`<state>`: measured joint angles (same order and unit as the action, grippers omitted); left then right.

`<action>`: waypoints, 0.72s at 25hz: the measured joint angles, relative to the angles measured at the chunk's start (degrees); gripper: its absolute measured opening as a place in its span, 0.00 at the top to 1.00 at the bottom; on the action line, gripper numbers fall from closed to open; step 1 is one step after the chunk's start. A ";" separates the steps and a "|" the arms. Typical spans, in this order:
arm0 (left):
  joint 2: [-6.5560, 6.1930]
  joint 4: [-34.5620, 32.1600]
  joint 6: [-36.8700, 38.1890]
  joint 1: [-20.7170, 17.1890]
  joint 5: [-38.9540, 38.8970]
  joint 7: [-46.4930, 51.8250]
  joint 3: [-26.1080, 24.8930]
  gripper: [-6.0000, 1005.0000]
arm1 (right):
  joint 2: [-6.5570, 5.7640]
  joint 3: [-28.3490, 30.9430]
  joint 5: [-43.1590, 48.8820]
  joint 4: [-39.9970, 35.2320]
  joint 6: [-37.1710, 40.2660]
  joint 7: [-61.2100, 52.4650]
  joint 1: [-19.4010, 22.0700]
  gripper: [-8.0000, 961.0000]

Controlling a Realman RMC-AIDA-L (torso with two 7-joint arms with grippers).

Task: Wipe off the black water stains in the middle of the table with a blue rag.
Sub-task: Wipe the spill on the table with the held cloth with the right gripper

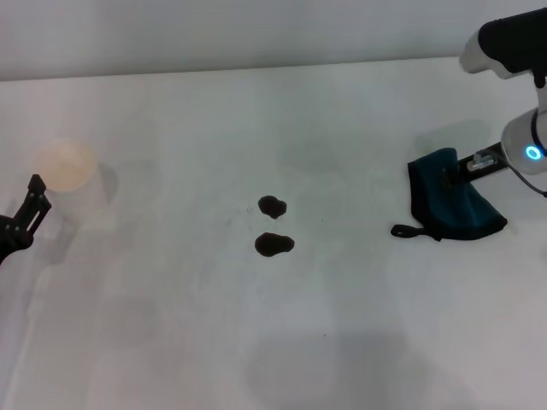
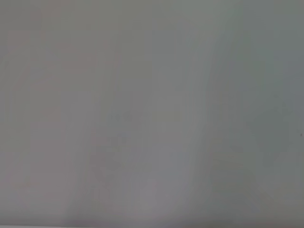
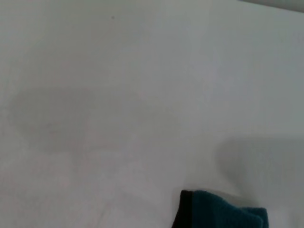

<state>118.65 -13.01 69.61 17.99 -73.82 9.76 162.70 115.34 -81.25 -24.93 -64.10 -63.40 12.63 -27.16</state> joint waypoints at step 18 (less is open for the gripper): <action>0.09 0.80 -0.06 2.43 -0.10 2.02 -0.40 0.12 | 0.31 -11.01 -30.82 6.00 1.31 23.60 -8.70 0.90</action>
<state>118.74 -12.21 69.55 20.42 -73.92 11.78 162.30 115.65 -92.27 -55.75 -58.09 -62.09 36.23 -35.86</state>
